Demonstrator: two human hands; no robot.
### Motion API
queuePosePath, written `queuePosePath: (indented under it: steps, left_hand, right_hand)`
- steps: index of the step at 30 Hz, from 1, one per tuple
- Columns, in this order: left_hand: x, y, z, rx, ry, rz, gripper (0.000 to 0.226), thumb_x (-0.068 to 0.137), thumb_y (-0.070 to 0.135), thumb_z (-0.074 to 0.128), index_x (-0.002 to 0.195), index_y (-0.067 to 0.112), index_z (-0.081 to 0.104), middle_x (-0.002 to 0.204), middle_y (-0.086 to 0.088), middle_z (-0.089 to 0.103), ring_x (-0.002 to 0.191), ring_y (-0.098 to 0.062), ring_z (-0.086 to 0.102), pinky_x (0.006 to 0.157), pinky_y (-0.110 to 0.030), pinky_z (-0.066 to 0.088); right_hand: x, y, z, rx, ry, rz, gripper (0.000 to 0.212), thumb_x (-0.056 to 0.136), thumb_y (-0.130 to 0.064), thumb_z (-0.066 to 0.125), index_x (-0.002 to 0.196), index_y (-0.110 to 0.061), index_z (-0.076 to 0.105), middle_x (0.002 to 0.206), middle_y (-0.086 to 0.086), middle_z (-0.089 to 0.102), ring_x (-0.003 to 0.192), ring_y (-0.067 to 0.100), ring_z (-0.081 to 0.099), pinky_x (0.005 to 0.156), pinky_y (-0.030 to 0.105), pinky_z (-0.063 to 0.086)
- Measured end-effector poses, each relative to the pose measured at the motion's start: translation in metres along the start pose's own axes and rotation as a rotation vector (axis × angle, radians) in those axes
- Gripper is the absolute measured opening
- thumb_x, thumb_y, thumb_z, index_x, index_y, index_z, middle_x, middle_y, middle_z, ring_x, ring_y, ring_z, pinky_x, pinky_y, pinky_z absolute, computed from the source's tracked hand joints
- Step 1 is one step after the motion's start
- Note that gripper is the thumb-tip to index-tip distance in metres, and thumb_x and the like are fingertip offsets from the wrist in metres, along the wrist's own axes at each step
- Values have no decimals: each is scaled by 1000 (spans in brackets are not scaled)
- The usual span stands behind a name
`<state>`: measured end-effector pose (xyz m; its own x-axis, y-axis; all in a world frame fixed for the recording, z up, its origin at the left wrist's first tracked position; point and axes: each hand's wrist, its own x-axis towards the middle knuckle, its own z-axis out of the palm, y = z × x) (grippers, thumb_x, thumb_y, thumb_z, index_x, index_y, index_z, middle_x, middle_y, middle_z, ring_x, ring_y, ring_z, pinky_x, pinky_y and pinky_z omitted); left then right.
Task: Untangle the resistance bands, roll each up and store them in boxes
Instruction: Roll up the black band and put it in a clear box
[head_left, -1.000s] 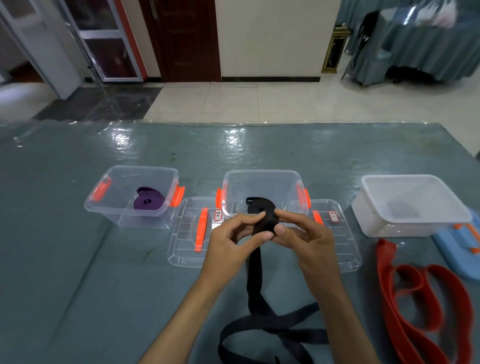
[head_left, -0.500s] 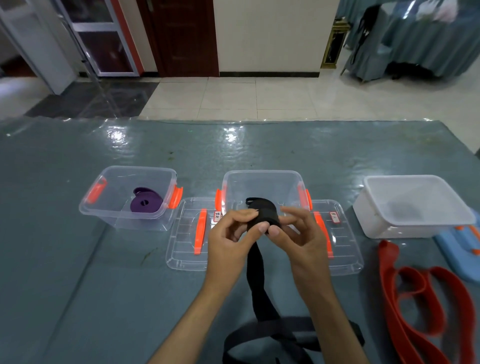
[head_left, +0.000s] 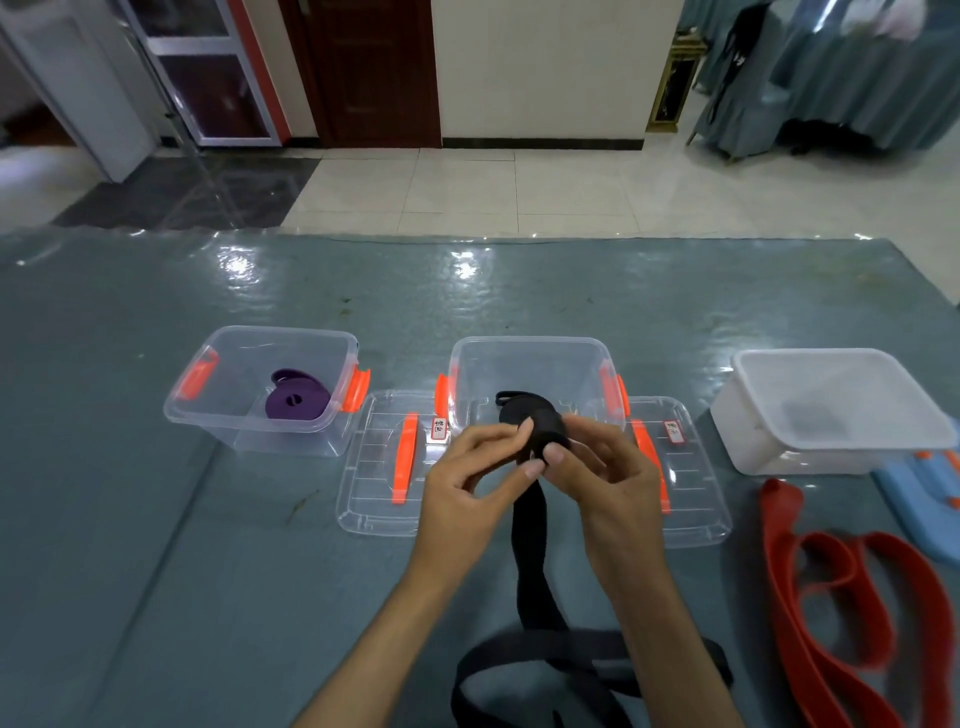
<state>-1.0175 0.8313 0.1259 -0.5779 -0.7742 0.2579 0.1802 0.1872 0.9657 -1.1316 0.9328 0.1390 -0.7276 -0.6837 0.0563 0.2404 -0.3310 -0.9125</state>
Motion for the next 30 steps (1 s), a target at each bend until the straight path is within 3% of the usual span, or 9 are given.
queuePosePath:
  steps: [3,6,10,12,16,20,24,27,30]
  left_hand:
    - [-5,-3,-4,-8,-9,-54,41,89,38,81,129,34,75,123,0,69,124,-26,66,106,-35,55]
    - [-3,-1,-11,87,-113,-23,38,95,34,74,133,38,71,120,5,66,122,-26,63,107,-38,54]
    - [1,6,-14,249,-254,63,40,104,20,66,141,34,66,123,9,61,123,-25,59,107,-38,51]
    - [4,11,-11,214,-234,54,43,102,19,69,143,31,65,125,6,65,123,-24,63,106,-39,53]
    - [9,27,-5,-145,-4,-68,44,89,14,82,128,28,68,118,-6,77,112,-25,74,98,-32,58]
    - [20,39,-16,-162,-31,-51,38,83,10,84,119,19,76,113,-3,80,106,-19,77,92,-23,58]
    - [26,46,-25,-138,-50,-9,30,91,2,77,117,15,77,115,2,80,110,-13,76,93,-18,55]
    - [26,45,-20,-155,-60,-2,22,94,0,74,114,9,71,112,-5,79,109,-19,76,92,-21,57]
    - [23,39,-18,-155,-38,-22,17,95,-2,73,108,8,70,109,-4,79,106,-18,77,90,-21,56]
  right_hand:
    - [-5,6,3,63,17,101,30,82,-12,84,111,-12,78,114,17,78,111,31,75,86,32,62]
    - [-7,5,-1,37,-45,156,27,83,-21,88,107,-11,78,120,16,77,114,32,74,86,37,64]
    - [-1,-10,-5,-142,12,100,29,75,-32,89,94,-13,79,107,14,80,102,31,78,85,44,66]
    - [2,-17,-1,-172,6,29,25,78,-28,89,99,-19,80,103,9,81,98,26,79,81,38,66]
    - [9,-20,17,-117,34,-75,18,88,-13,83,103,-23,81,102,5,82,100,23,79,78,28,63]
    - [10,-20,30,-17,48,-112,12,84,-16,85,93,-21,79,105,4,80,105,25,78,83,34,64]
    - [9,-16,23,-238,-43,-176,19,85,-8,84,76,-13,68,108,5,80,106,25,77,89,31,62]
    - [2,-13,25,-159,-9,-125,21,84,-10,85,88,-9,65,98,12,78,90,36,79,84,39,64]
    - [4,-20,24,-179,-23,-142,30,84,-10,87,105,-18,66,103,10,76,87,39,79,85,49,65]
